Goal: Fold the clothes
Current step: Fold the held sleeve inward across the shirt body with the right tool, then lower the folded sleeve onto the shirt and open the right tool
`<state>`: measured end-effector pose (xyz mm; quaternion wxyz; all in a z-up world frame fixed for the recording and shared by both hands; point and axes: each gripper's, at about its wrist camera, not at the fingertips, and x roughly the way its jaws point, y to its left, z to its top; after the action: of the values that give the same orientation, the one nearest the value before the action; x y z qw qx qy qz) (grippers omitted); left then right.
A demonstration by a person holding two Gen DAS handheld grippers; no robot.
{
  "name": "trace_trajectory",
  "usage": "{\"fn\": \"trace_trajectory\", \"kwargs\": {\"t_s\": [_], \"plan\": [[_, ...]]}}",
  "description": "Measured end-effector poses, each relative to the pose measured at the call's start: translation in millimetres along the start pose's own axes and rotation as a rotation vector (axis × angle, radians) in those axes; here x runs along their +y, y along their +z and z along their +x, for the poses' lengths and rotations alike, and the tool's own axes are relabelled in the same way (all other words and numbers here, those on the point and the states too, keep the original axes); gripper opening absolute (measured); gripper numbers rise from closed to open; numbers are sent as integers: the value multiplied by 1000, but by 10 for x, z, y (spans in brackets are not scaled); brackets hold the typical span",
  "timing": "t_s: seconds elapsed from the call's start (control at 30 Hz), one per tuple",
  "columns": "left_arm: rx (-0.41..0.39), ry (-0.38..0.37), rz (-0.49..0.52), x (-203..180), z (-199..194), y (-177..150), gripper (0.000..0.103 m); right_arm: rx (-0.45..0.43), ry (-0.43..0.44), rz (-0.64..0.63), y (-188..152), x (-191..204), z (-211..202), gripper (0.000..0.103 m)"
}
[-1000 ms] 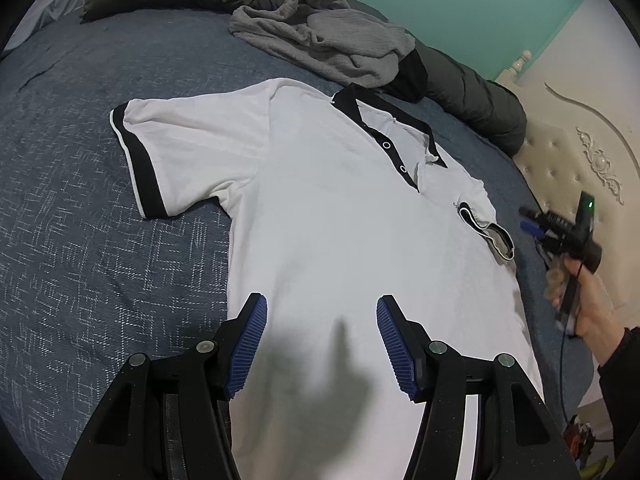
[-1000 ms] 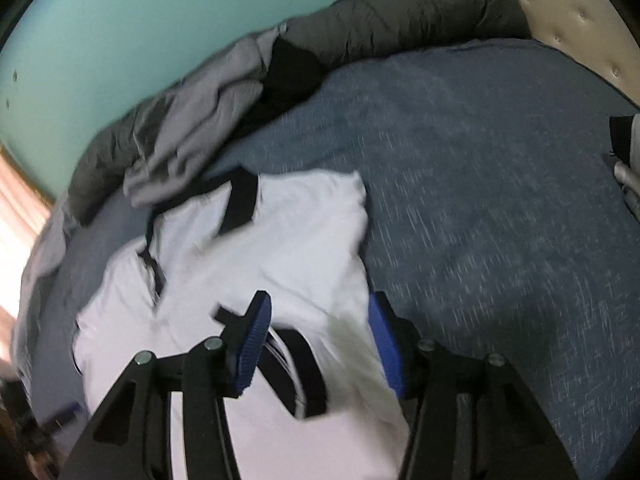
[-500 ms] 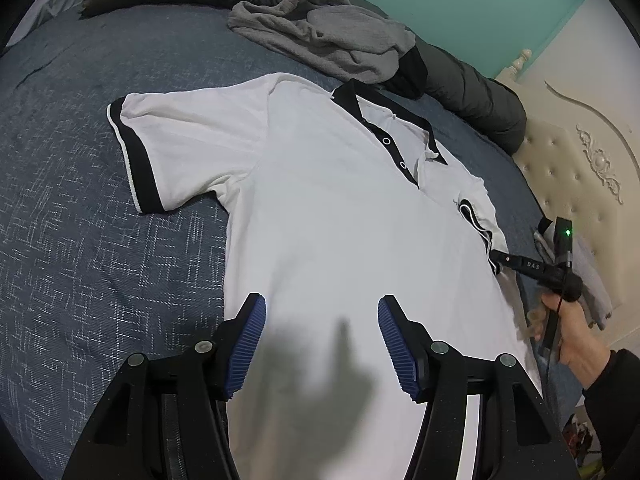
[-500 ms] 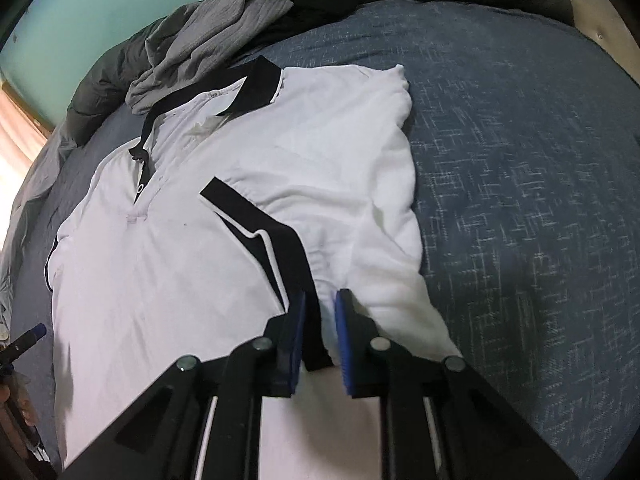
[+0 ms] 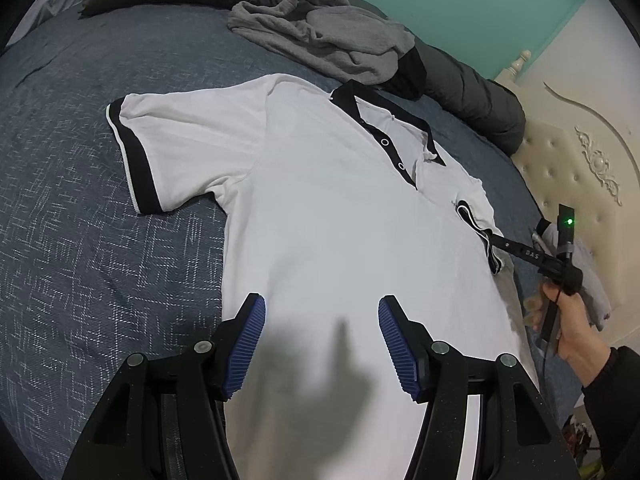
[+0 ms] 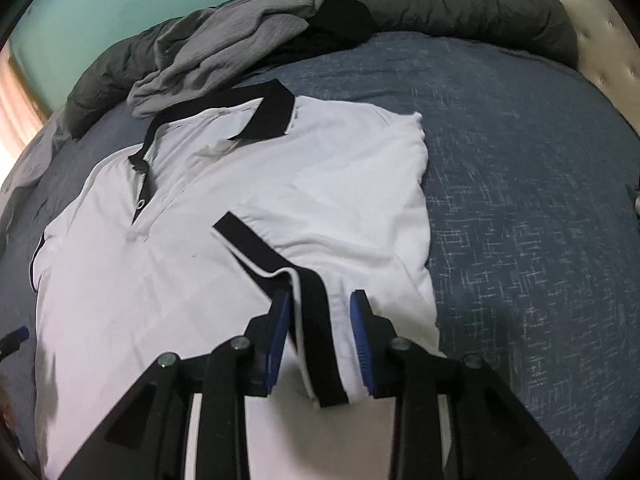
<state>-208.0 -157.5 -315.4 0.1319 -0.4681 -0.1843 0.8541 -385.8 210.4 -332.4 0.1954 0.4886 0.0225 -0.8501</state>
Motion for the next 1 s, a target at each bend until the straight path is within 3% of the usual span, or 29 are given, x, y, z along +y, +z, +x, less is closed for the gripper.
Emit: {"fn": "trace_trajectory", "kwargs": {"t_s": [0.1,0.17,0.27,0.37,0.5,0.7,0.9,1.0], "plan": [[1,-1,-1,3,4,-2,63,9,9,-8,-14,-22,42,29],[3,-1,-2,5,8,-3,63,8,25,-22,-19,-19,35,15],[7,-3,0,2,16,-6,63,-9,45,-54,-40,14,-47,5],[6,-5,1,-2,10,-1,63,-10,94,-85,-68,82,-143,4],[3,-4,0,-8,4,2,63,62,134,-153,-121,221,-105,3],[8,-7,1,-28,18,-1,63,93,208,-130,-152,257,-28,4],[11,-10,-3,-23,24,2,63,68,171,-78,-110,219,-127,7],[5,-10,-6,-16,8,11,63,-2,155,-69,-41,245,-291,31]]}}
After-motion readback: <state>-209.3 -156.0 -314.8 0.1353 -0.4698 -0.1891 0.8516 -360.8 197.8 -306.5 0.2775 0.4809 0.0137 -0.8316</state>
